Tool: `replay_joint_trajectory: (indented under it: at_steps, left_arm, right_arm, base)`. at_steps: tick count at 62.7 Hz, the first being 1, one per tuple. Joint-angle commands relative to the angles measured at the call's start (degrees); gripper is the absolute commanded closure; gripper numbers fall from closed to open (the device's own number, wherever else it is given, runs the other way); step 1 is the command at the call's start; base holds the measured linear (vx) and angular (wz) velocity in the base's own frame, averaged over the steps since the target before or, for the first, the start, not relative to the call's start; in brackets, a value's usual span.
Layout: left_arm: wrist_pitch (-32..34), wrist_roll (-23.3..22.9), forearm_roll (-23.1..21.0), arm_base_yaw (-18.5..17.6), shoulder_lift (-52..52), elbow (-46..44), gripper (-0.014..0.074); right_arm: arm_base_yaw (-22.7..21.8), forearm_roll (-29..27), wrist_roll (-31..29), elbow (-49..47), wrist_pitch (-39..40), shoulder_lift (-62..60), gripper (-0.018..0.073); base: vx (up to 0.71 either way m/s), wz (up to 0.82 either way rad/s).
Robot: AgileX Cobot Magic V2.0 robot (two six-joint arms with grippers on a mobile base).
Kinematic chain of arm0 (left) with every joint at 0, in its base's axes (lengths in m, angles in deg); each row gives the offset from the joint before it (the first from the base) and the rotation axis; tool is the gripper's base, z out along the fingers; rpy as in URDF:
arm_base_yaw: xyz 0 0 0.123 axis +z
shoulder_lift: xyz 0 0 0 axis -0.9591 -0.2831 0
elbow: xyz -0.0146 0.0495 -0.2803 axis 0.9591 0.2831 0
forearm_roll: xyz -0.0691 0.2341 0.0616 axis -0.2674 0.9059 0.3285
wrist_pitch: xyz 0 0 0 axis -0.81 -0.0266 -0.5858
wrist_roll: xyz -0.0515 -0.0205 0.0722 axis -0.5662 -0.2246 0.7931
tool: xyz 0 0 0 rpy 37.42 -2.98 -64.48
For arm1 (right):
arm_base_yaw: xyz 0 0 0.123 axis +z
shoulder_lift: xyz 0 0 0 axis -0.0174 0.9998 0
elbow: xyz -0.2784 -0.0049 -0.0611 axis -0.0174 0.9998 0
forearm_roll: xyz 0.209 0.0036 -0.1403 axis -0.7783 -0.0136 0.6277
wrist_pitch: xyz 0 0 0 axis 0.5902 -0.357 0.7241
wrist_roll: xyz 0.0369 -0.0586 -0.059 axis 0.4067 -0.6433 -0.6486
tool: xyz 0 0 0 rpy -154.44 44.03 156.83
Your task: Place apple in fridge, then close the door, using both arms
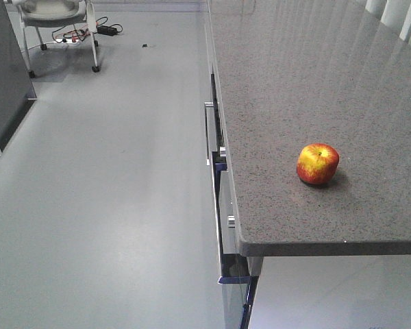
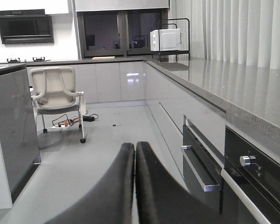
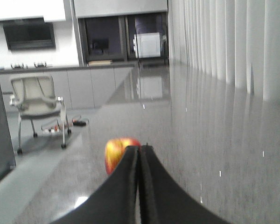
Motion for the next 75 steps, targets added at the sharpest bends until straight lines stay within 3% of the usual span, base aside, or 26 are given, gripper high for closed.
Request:
replay_joint_trajectory:
  at_steps: [1,32,49,68,75]
  left_arm:
    - [4.41,-0.21,-0.4,-0.15,0.93,1.59,0.0603]
    - [4.41,-0.21,-0.4,-0.15,0.93,1.59,0.0603]
    - [4.41,-0.21,-0.4,-0.15,0.93,1.59,0.0603]
    - [4.41,-0.21,-0.4,-0.15,0.93,1.59,0.0603]
    - [4.41,-0.21,-0.4,-0.15,0.93,1.59,0.0603]
  right_arm:
    - [-0.33,0.69,-0.93,-7.44,0.69,0.71,0.0563]
    - [-0.33,0.17,-2.23,-31.86,-19.07,26.59,0.0563]
    - [-0.33,0.12,-1.17,-33.7,-19.08,36.97,0.0563]
    - [-0.33,0.6,-3.7,-33.66,-19.19,39.4,0.0559]
    - [-0.33,0.6,-4.45,-34.22,-21.85,41.7,0.0518]
  base:
    - [0.0,0.0]
    - [0.0,0.0]
    - [0.0,0.0]
    - [0.0,0.0]
    - [0.0,0.0]
